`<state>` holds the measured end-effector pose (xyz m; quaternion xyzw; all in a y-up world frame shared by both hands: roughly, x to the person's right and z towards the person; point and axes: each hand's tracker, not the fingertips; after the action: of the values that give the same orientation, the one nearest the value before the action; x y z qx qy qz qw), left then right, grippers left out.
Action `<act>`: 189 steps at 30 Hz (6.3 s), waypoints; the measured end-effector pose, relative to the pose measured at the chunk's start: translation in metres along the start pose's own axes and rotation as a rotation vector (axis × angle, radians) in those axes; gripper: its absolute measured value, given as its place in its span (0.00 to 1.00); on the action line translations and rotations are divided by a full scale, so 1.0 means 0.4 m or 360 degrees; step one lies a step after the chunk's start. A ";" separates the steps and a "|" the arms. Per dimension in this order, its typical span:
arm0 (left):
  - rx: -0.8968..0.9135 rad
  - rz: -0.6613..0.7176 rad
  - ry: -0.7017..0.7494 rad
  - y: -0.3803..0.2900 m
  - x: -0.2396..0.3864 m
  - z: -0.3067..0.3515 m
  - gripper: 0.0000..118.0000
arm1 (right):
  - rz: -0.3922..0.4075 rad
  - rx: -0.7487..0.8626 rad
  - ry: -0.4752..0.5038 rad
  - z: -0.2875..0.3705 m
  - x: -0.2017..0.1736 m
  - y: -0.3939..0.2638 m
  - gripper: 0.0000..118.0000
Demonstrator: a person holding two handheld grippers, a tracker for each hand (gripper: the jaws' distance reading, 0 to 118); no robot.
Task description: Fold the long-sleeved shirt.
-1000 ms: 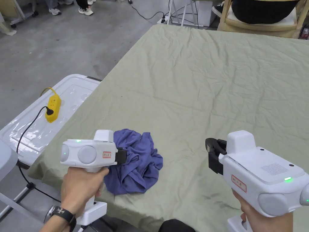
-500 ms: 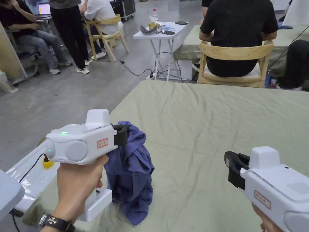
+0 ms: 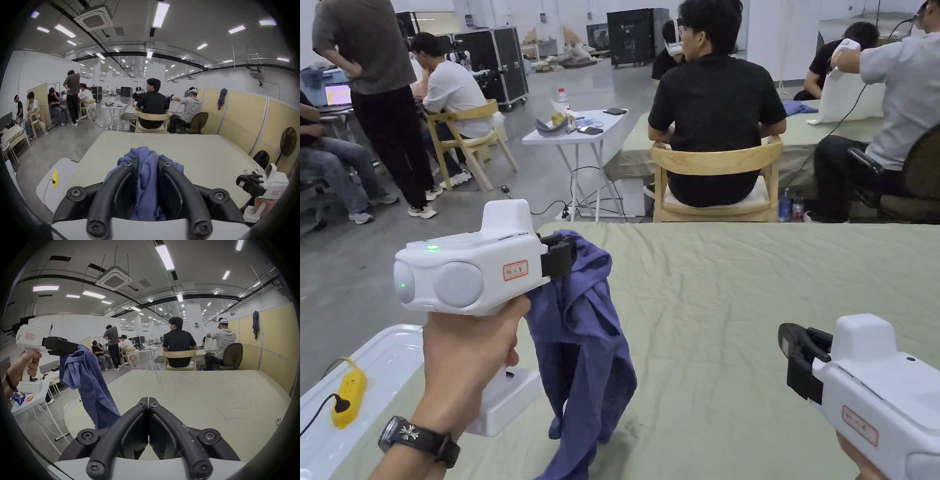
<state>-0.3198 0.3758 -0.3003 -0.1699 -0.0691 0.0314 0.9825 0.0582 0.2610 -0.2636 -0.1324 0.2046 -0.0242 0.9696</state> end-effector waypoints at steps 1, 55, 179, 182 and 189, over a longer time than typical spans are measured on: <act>-0.0028 -0.0025 -0.0024 -0.006 0.021 -0.020 0.18 | -0.0005 -0.0002 -0.0017 0.008 0.015 -0.001 0.01; -0.0679 -0.0161 -0.0835 -0.483 0.806 -0.531 0.57 | -0.0286 -0.0219 -0.0704 0.203 0.498 -0.207 0.01; 0.0235 -0.0095 -0.0050 0.431 0.006 -0.172 0.05 | 0.0160 0.0127 -0.0256 0.102 0.397 0.736 0.10; 0.0324 -0.0142 -0.0007 0.508 0.011 -0.153 0.05 | 0.0139 0.0212 -0.0263 0.110 0.380 0.845 0.10; 0.0462 -0.0079 -0.0007 0.629 0.024 -0.118 0.05 | 0.0153 0.0329 -0.0352 0.123 0.350 1.009 0.10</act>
<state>-0.3132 0.5978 -0.4283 -0.0241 -0.0702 0.0171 0.9971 0.2031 0.6481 -0.3825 -0.0239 0.0990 0.0162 0.9947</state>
